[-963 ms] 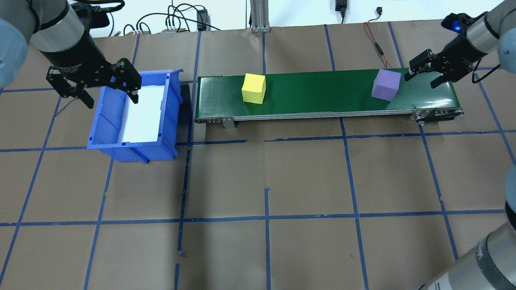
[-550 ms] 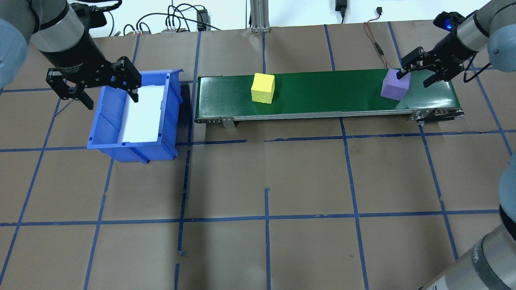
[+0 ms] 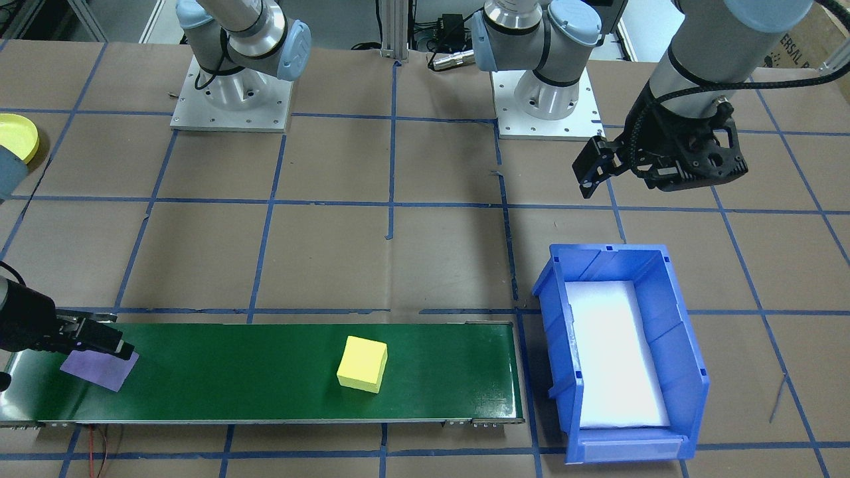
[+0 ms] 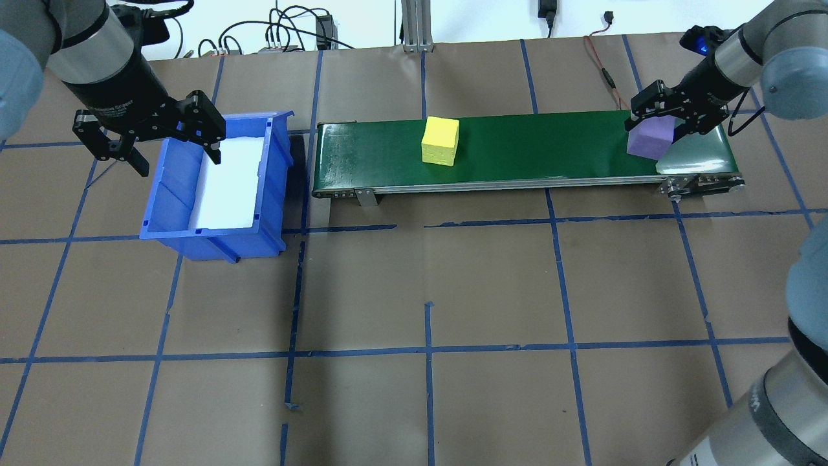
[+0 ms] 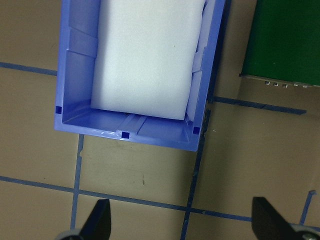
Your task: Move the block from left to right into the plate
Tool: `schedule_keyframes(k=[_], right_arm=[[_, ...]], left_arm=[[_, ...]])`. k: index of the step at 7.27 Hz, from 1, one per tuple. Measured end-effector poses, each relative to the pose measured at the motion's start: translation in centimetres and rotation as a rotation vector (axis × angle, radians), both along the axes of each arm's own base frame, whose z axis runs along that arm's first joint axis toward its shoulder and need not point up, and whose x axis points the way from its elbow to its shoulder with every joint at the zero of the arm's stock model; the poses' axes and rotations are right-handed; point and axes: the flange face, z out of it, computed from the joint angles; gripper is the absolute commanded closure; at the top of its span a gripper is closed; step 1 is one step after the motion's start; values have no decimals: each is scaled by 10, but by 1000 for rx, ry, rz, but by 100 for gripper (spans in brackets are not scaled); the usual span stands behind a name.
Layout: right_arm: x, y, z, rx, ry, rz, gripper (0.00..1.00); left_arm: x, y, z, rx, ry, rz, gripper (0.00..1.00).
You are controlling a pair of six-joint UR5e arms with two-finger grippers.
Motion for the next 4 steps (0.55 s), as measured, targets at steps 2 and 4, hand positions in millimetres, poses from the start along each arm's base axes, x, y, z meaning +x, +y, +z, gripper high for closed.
schedule_keyframes(k=[2,4], right_arm=[[-4,-4,-10,-4,29,2,47],[-8,-4,-10,2,72,3,74]], left_arm=[[0,0,0,1,0,1,0],[0,0,-1,2,1,1,0]])
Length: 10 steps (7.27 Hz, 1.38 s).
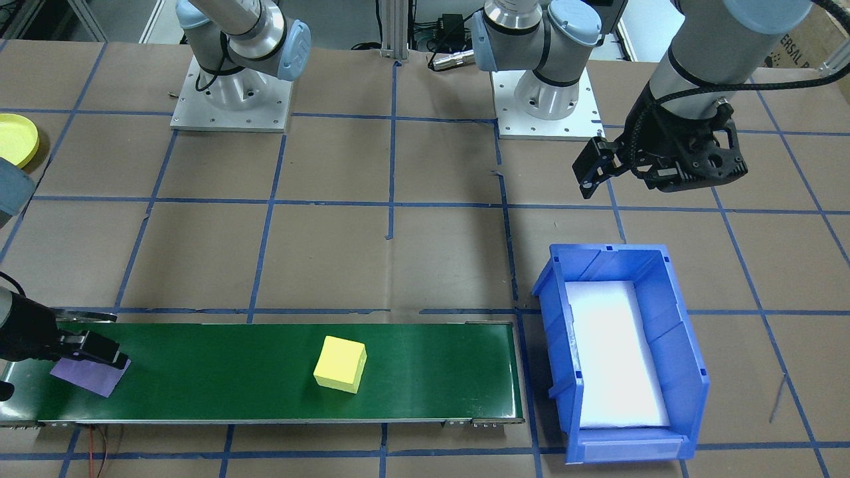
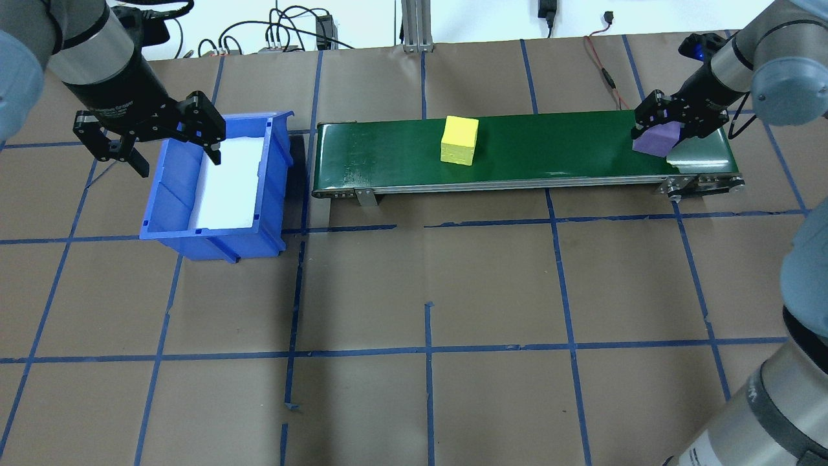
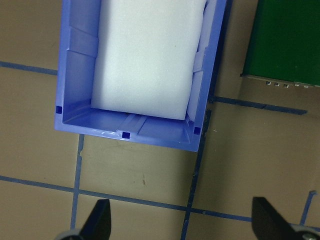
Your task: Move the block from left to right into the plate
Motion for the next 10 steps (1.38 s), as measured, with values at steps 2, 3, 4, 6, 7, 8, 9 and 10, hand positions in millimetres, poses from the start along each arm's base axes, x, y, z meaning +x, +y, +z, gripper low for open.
schedule_keyframes(k=[2,3,4,6,7,8,9,10], right_arm=[[-5,2,7,4,46,0,77],[-11,4,23,-5,97,1,77],[-23,10,42,-9,165,-1,76],[-88,40,60,28,251,-3,76],[-132,60,60,68,275,19,76],[-177,83,56,108,298,45,75],[-224,109,52,131,301,75,75],[-268,138,47,135,292,103,73]], left_arm=[[0,0,0,0,1,1,0],[0,0,0,0,1,1,0],[1,0,-1,0,1,1,0],[0,0,-1,0,1,1,0],[0,0,0,1,1,0,0],[-1,0,0,1,1,-1,0],[-1,0,0,1,1,-2,0],[-1,0,0,1,1,-3,0]])
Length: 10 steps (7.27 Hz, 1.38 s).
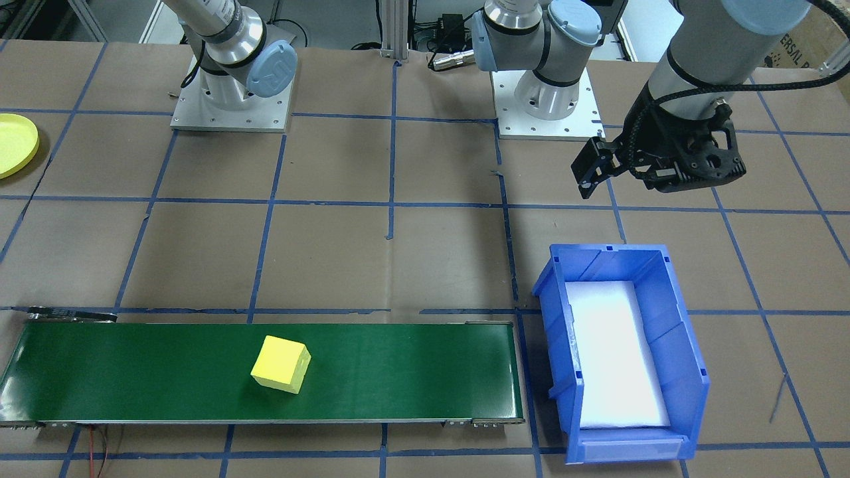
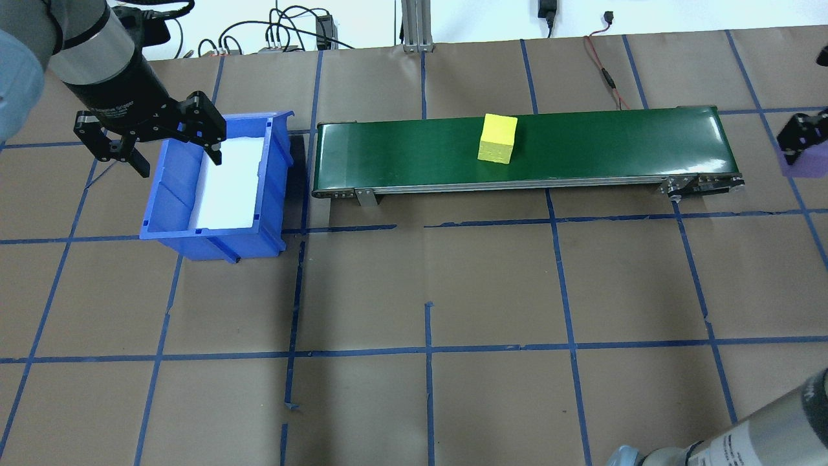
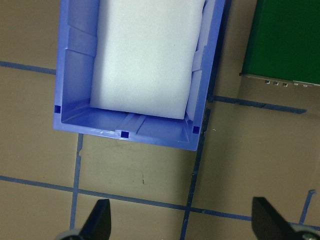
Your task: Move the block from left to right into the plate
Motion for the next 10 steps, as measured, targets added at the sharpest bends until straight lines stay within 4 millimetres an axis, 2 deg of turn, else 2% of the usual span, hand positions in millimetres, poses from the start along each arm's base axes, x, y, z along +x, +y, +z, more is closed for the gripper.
schedule_keyframes(k=[1,2,3,4,5,6,8,10], right_arm=[[-40,26,-8,-19,-24,24,71],[-78,46,-26,-57,-47,50,71],[-107,60,-49,-81,-60,64,64],[-121,68,-67,-87,-73,69,35],[-124,73,-78,-86,-89,70,13],[-122,76,-85,-85,-106,70,0],[-118,76,-84,-110,-120,70,0],[-114,73,-67,-134,-110,76,0]], left_arm=[[0,0,0,0,0,0,0],[0,0,0,0,0,0,0],[0,0,1,-1,0,-1,0],[-1,1,2,-3,0,-1,0],[-2,2,3,-5,0,-3,0],[-2,2,3,-3,1,-3,0],[0,2,0,2,2,1,0],[1,1,-2,3,5,1,0]])
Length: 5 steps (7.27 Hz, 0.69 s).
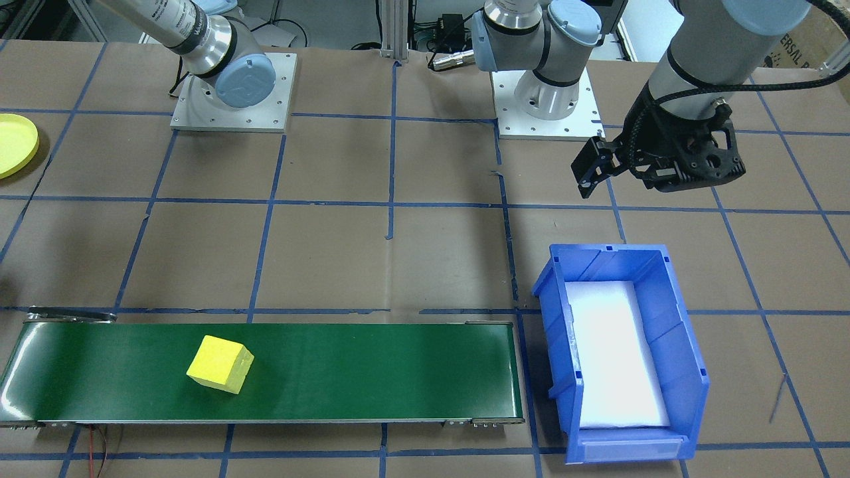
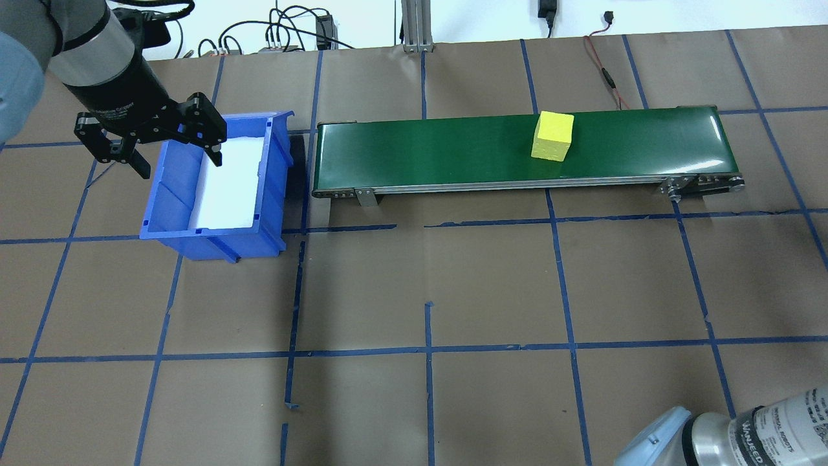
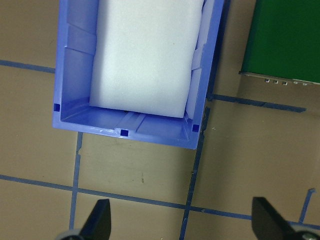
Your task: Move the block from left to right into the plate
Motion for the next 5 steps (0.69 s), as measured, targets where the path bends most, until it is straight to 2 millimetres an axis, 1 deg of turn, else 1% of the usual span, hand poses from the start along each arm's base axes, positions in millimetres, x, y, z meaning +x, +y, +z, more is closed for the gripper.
schedule_keyframes(k=[1,2,3,5], right_arm=[[13,-6,20,-9,6,14,0],[39,-22,41,-11,4,36,1],[75,-50,58,-21,6,54,1],[152,-115,92,-88,0,66,1]], left_arm=[[0,0,0,0,2,0,0],[0,0,0,1,2,-1,0],[-1,0,0,1,2,-3,0],[-2,0,0,1,1,-6,0]])
